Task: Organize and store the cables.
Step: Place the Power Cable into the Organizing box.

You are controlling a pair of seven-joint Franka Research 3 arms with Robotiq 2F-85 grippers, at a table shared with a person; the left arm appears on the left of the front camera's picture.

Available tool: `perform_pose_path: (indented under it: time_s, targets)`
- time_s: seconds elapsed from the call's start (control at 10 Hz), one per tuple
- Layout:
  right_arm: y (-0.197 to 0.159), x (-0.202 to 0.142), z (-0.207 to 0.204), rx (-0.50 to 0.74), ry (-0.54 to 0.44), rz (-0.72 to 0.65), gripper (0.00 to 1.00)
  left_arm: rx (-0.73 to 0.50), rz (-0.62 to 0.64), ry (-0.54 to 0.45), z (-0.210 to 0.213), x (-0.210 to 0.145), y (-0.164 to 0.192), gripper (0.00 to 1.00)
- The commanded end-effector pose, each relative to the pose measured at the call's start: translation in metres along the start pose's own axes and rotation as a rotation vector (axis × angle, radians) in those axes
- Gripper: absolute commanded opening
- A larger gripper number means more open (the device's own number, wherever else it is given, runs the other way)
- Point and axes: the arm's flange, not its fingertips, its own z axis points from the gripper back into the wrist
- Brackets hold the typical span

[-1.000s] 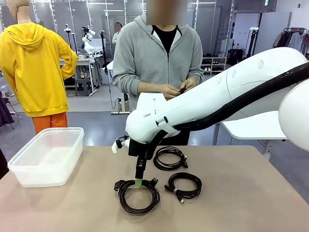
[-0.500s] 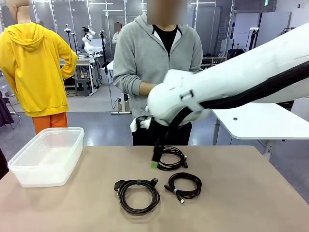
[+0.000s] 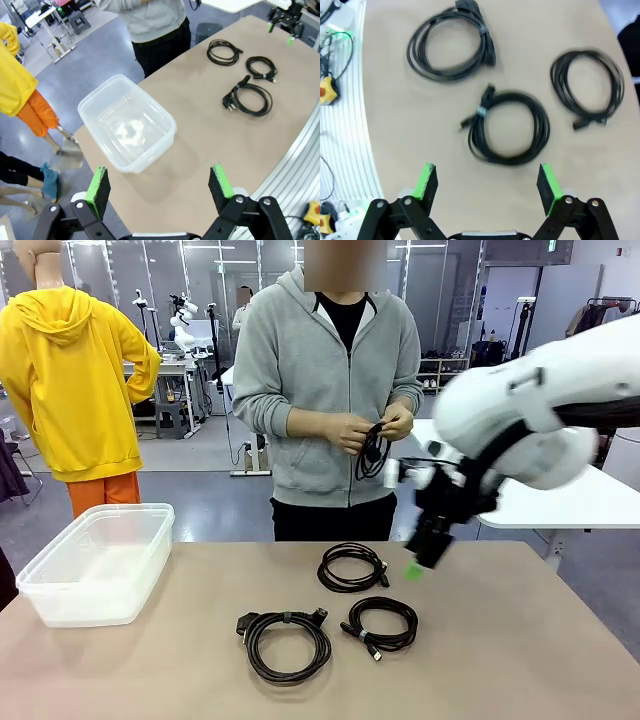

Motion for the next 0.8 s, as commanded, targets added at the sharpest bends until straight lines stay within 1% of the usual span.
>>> perform_pose_path:
  time_s: [0.0,0.1,0.2,0.3,0.4,0.6,0.7]
  targets:
    - [0.005,-0.067,0.024,-0.003,-0.101,-0.072,1.00,0.010,-0.001,0.006,0.001,0.000,0.000,1.00]
    - [0.011,-0.105,0.043,-0.053,-0.141,-0.107,1.00,0.010,-0.001,0.006,0.001,0.000,0.000,1.00]
    - [0.024,-0.142,0.057,-0.060,-0.141,-0.073,1.00,0.010,-0.001,0.006,0.001,0.000,0.000,1.00]
    - [0.041,-0.177,0.069,-0.094,-0.183,-0.102,1.00,0.010,-0.001,0.006,0.001,0.000,0.000,1.00]
    - [0.054,-0.204,0.073,-0.121,-0.206,-0.115,1.00,0.010,-0.001,0.006,0.001,0.000,0.000,1.00]
    - [0.074,-0.250,0.080,-0.158,-0.135,-0.154,1.00,0.010,-0.001,0.006,0.001,0.000,0.000,1.00]
    - [0.082,-0.273,0.091,-0.186,-0.166,-0.181,1.00,0.010,-0.001,0.006,0.001,0.000,0.000,1.00]
